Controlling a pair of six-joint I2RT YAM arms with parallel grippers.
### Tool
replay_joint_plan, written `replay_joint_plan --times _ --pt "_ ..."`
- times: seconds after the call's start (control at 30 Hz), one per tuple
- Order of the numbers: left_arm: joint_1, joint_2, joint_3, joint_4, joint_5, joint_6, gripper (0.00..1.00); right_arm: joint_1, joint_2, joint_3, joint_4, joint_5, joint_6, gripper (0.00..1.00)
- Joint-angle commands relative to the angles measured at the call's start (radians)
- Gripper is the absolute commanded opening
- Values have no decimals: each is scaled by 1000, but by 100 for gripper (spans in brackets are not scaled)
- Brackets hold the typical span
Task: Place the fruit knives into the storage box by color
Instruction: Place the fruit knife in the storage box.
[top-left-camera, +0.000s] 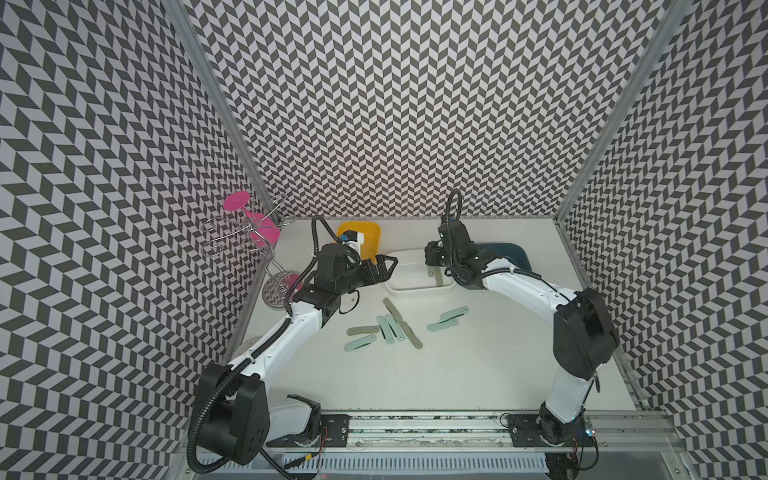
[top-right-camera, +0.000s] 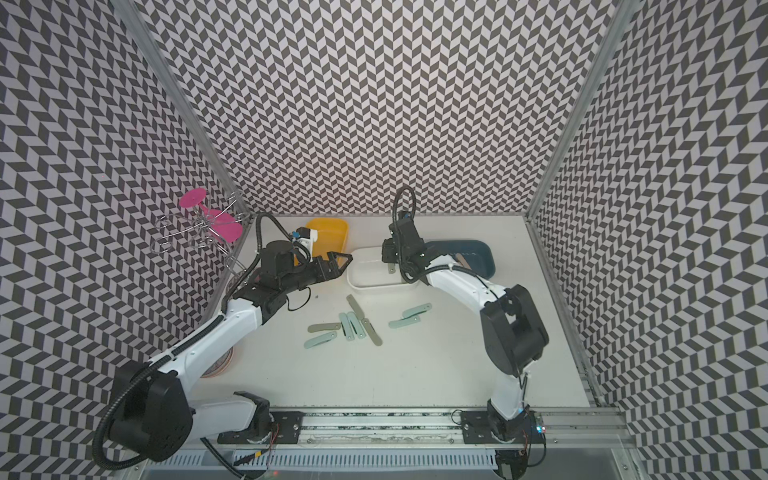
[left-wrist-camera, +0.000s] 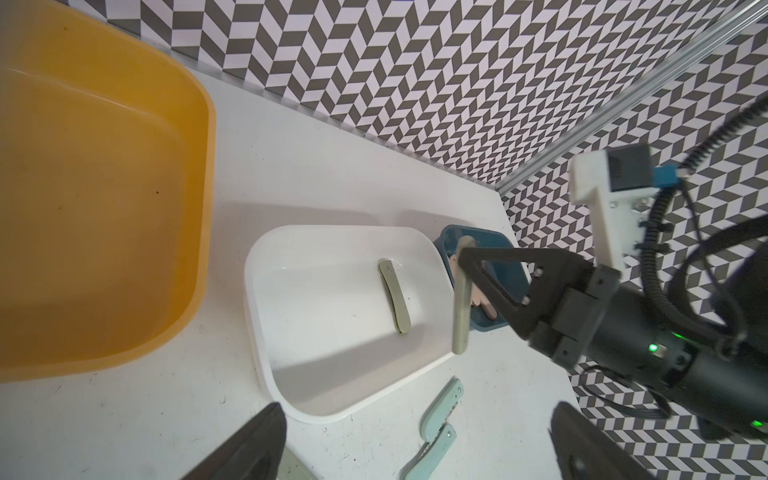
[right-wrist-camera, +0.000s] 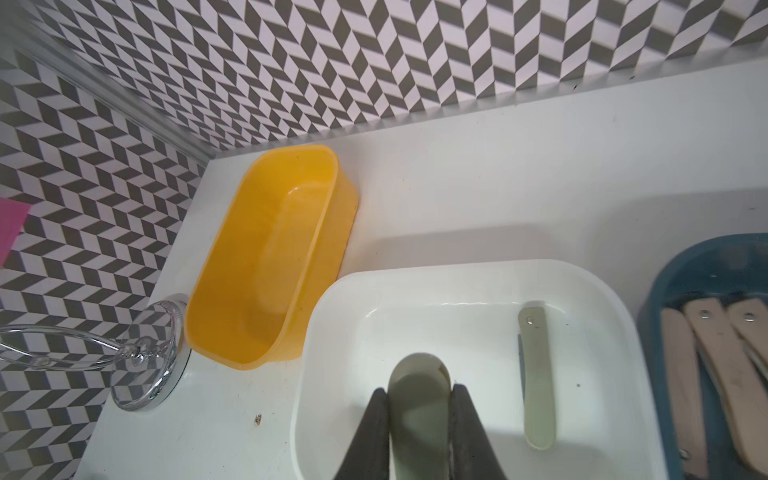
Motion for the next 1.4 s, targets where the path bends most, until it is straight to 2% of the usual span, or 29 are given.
replay_joint_plan --times 0.0,0.37,0.87,1.37 --pt "7 10 34 -16 -7 20 100 -10 72 65 38 -37 -21 20" --pt "7 36 44 -22 -1 31 100 -43 264 154 9 -36 3 20" --pt "7 46 43 -16 9 27 100 -75 334 159 6 -41 11 20" --pt "7 10 8 -9 -74 -14 100 -85 361 145 12 -50 25 22"
